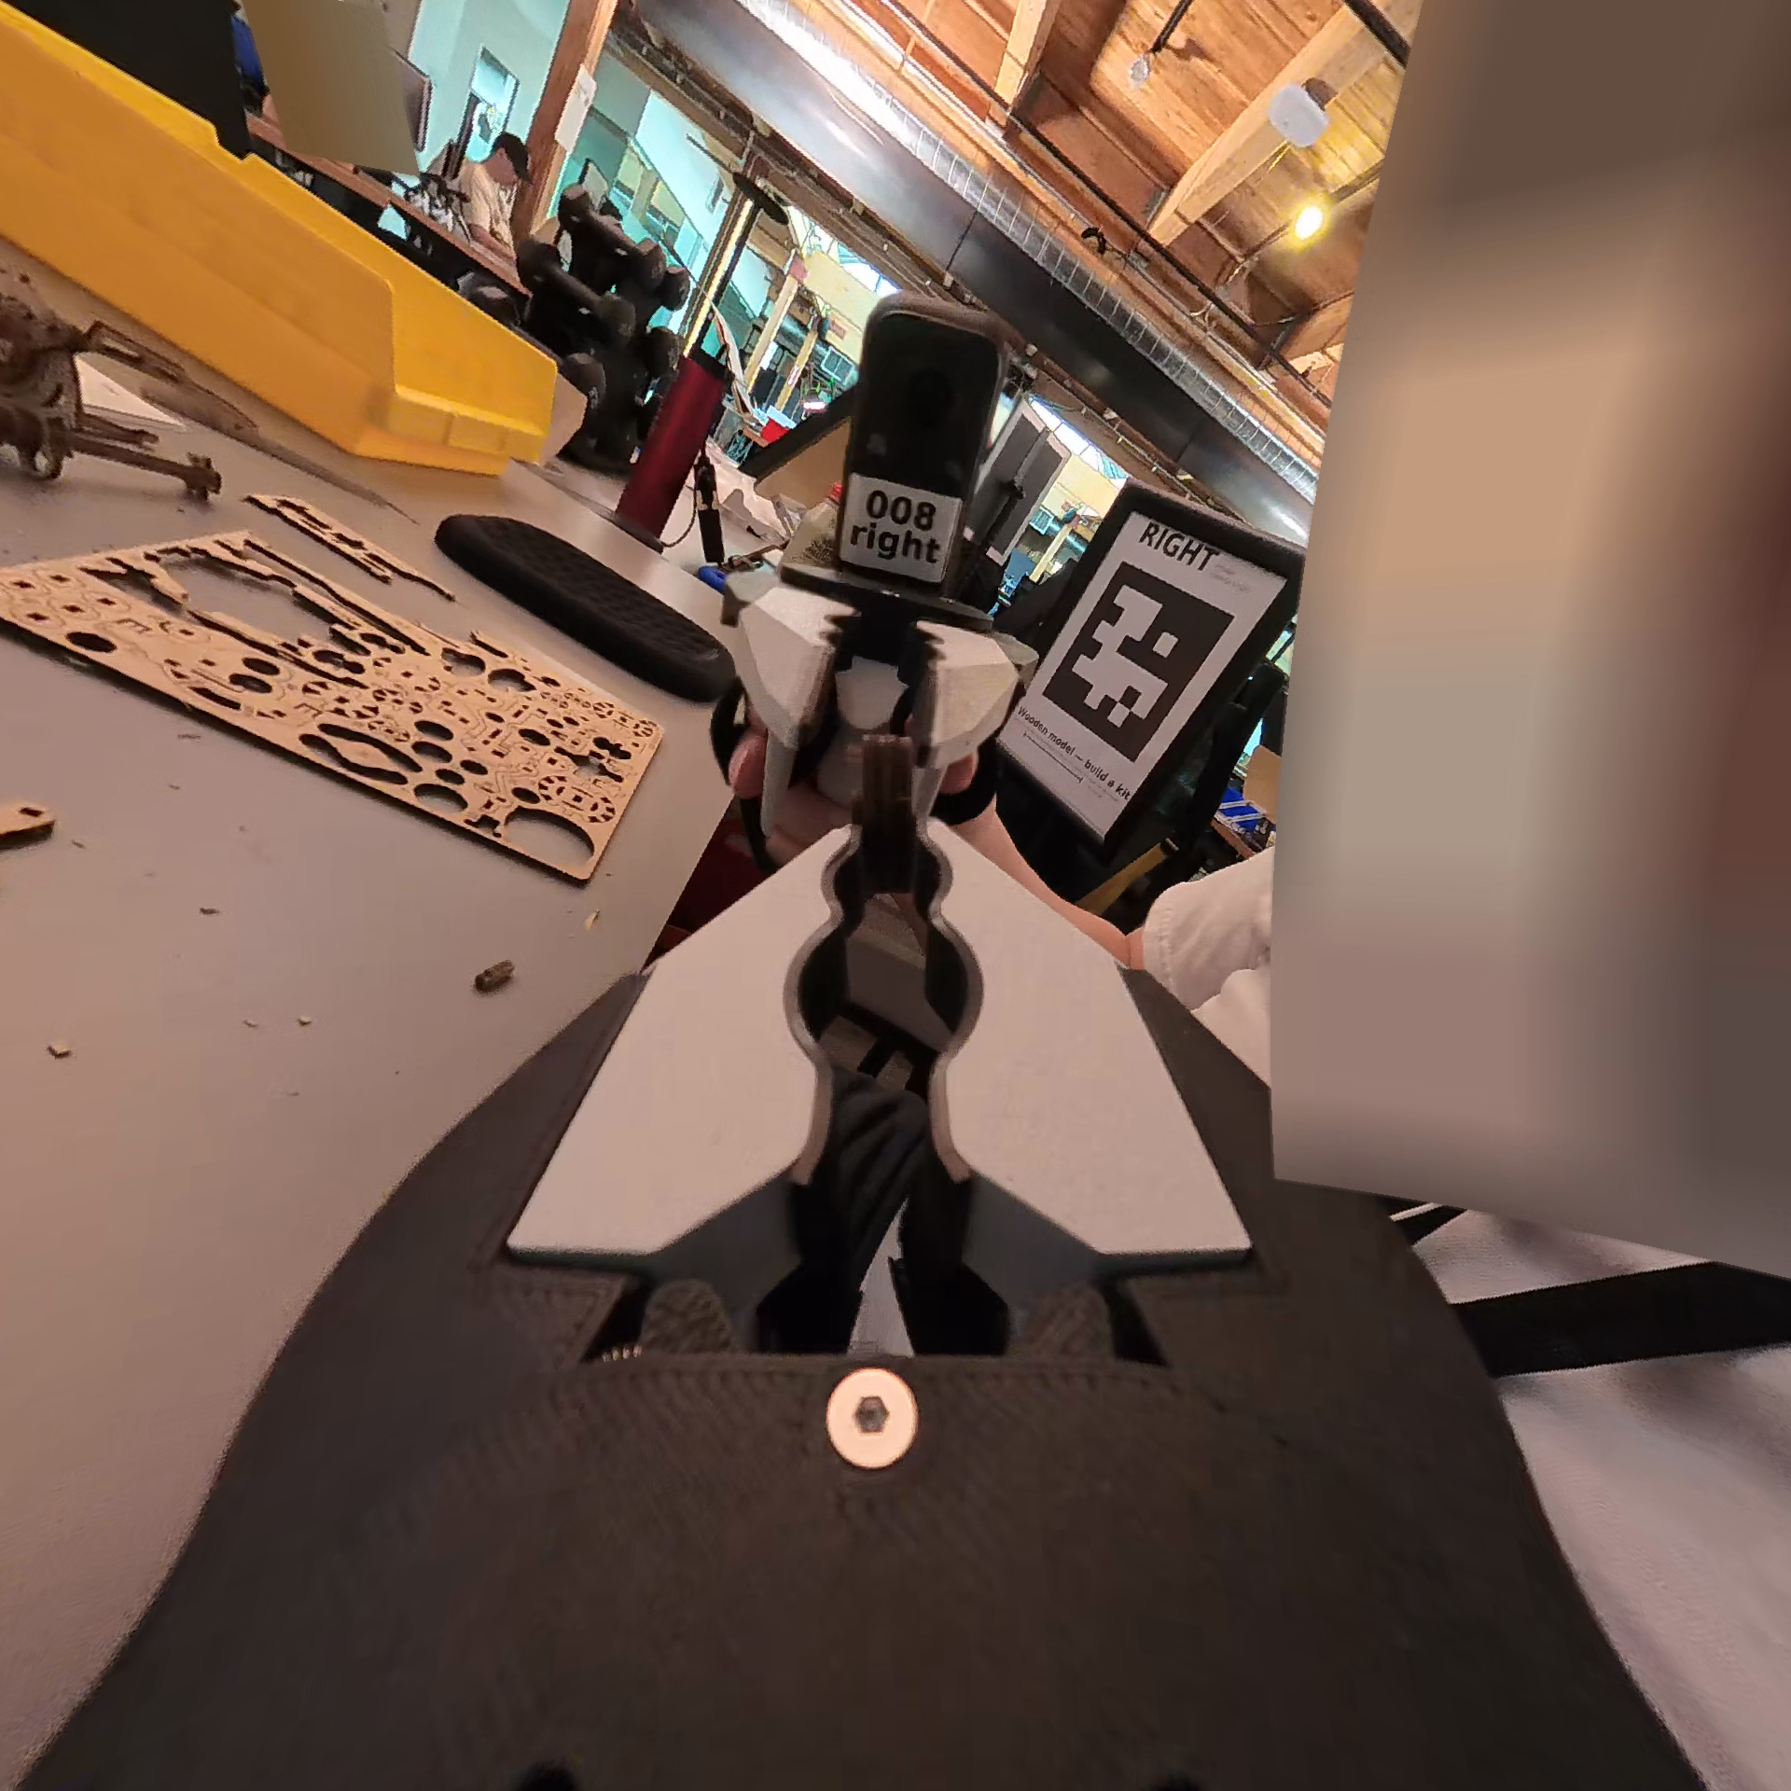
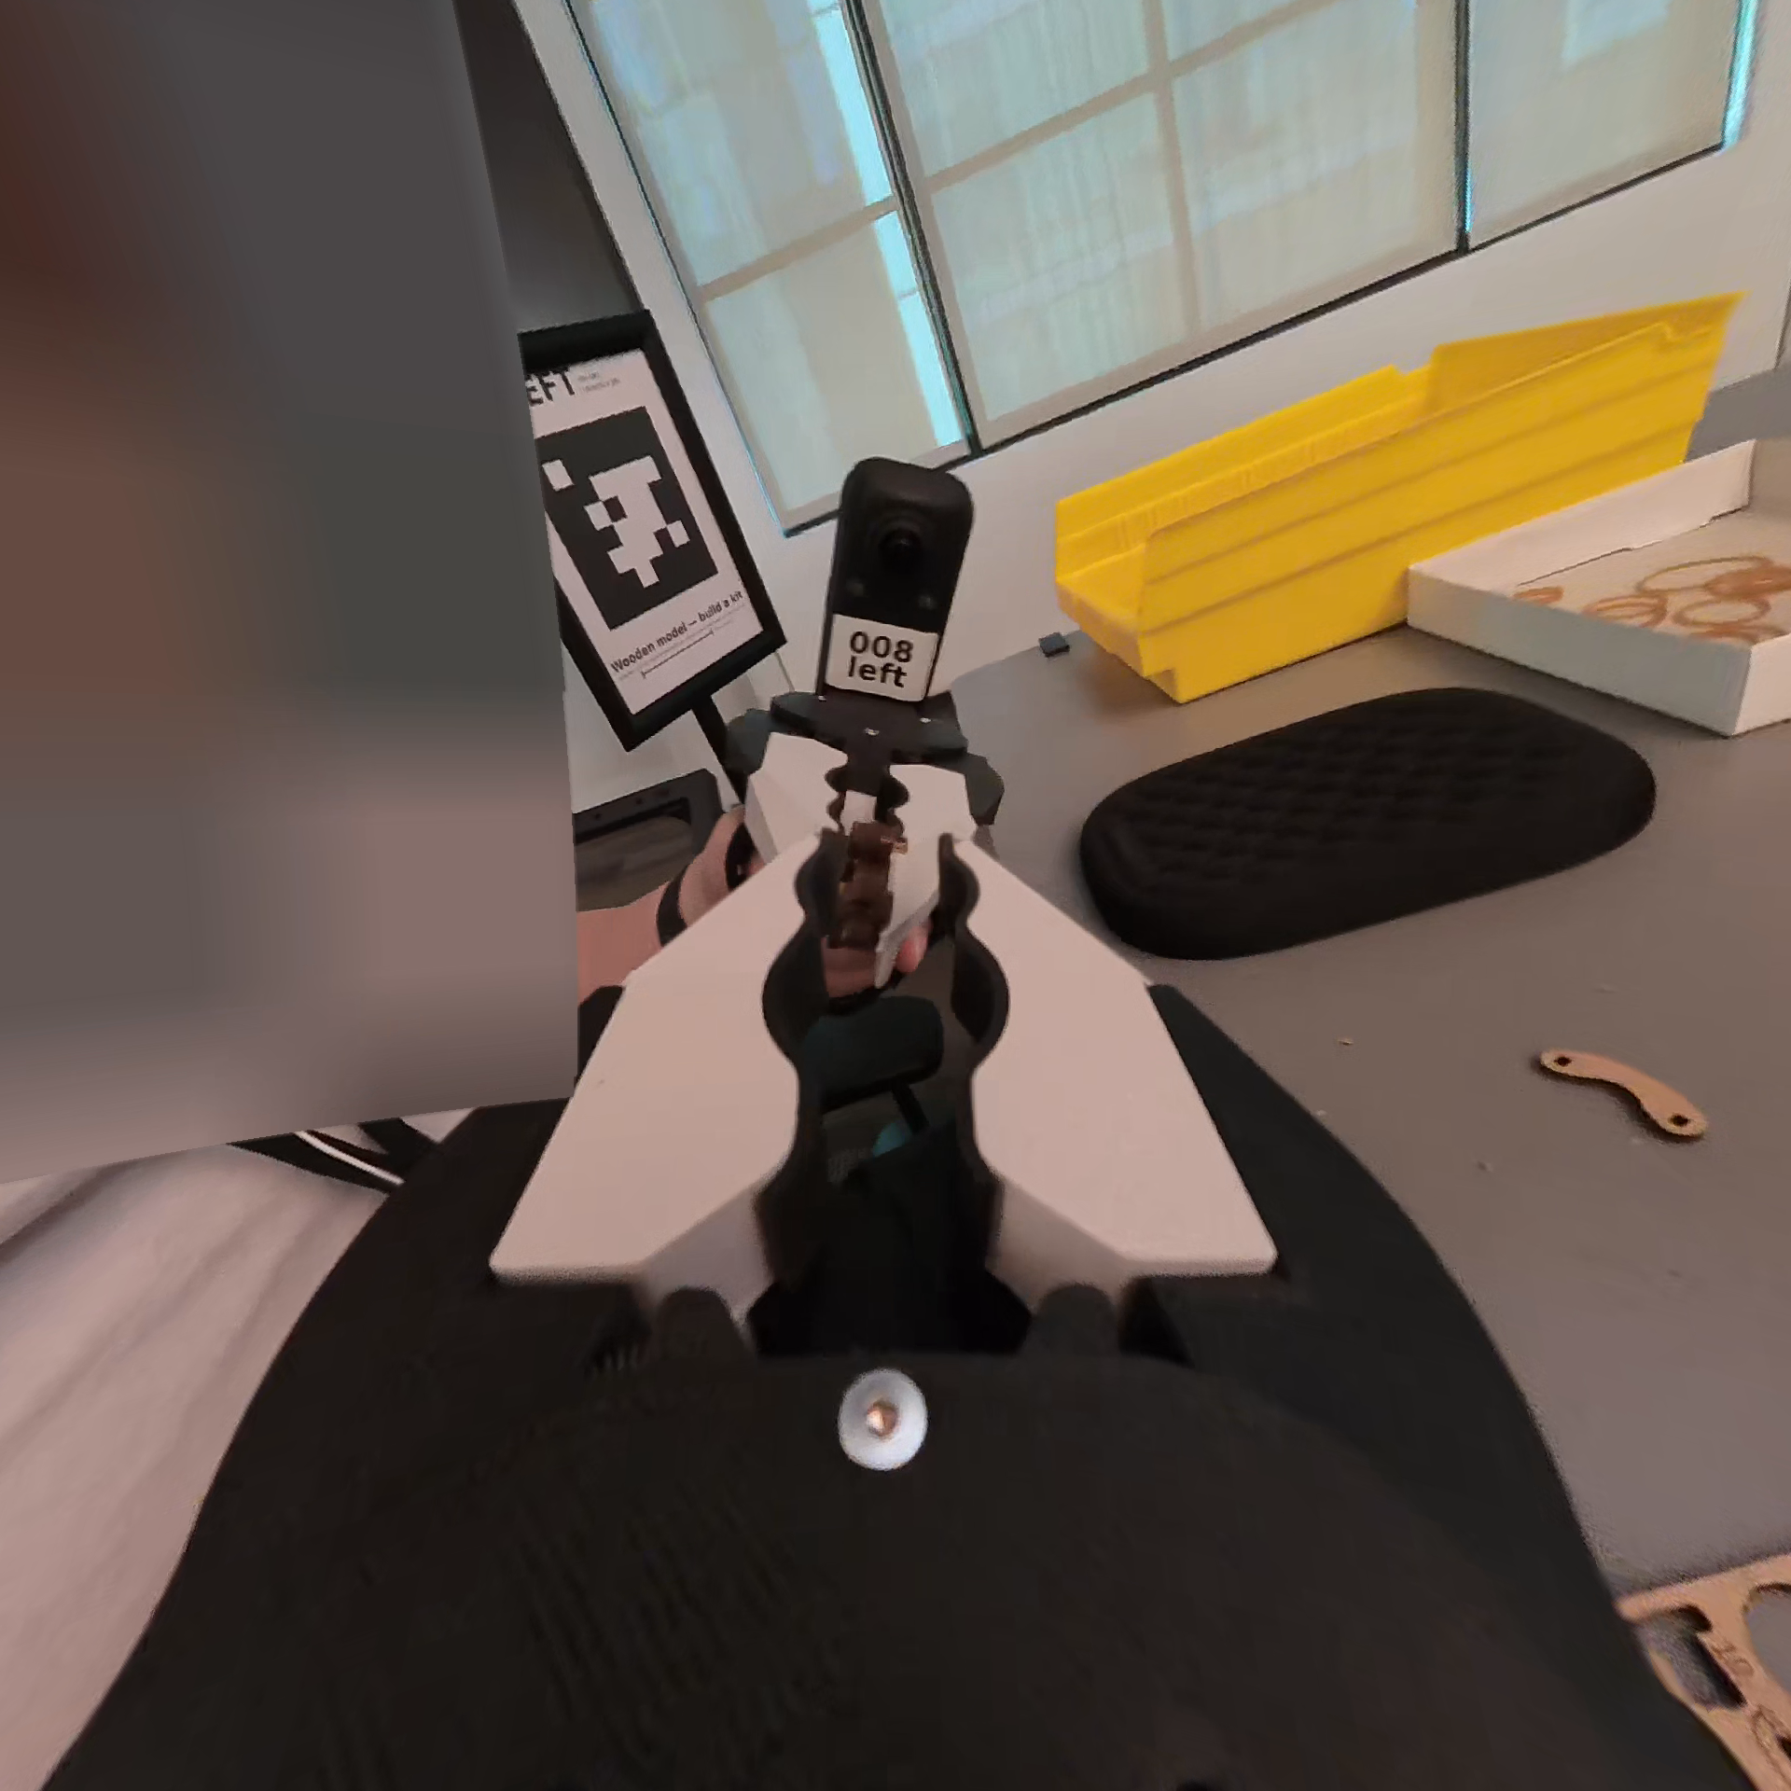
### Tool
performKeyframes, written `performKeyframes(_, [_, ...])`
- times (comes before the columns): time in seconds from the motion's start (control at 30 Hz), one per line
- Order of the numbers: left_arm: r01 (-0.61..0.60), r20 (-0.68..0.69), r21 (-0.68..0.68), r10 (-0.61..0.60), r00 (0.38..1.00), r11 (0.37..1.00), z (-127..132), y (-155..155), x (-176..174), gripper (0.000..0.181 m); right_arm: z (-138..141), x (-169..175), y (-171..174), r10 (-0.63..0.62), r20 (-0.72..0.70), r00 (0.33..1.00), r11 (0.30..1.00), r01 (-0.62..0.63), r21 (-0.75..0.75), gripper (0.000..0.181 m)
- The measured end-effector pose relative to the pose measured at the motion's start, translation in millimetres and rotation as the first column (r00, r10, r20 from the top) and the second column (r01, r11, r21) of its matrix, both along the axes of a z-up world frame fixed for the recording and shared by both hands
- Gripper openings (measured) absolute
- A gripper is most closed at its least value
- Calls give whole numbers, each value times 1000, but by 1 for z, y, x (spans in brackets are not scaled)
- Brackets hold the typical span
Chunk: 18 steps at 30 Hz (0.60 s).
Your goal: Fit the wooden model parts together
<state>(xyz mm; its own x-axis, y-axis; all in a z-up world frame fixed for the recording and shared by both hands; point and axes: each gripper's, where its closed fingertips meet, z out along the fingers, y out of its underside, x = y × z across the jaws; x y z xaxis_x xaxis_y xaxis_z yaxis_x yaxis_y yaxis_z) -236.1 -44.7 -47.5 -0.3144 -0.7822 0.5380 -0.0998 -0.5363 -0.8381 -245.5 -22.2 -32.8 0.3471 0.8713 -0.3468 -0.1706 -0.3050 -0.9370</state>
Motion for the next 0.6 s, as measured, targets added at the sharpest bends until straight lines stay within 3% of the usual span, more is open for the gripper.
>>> performKeyframes(0.03, [-1, -4, -6, 1, 1000, 1000, -1, 0, 0, 6, 1, -1, -1, 17, -14, 1000, 1000, -17, -8, 17])
performKeyframes(0.33, [-28, -38, 42, 30, 999, 999, -9, 2, 3, 6, -9, -8, -1, 44, 13, 999, 997, -43, -57, 16])
performKeyframes(0.6, [-28, -15, 173, 31, 999, 984, -6, -7, 3, 6, -6, -15, -6, 28, 52, 998, 999, -29, 19, 10])
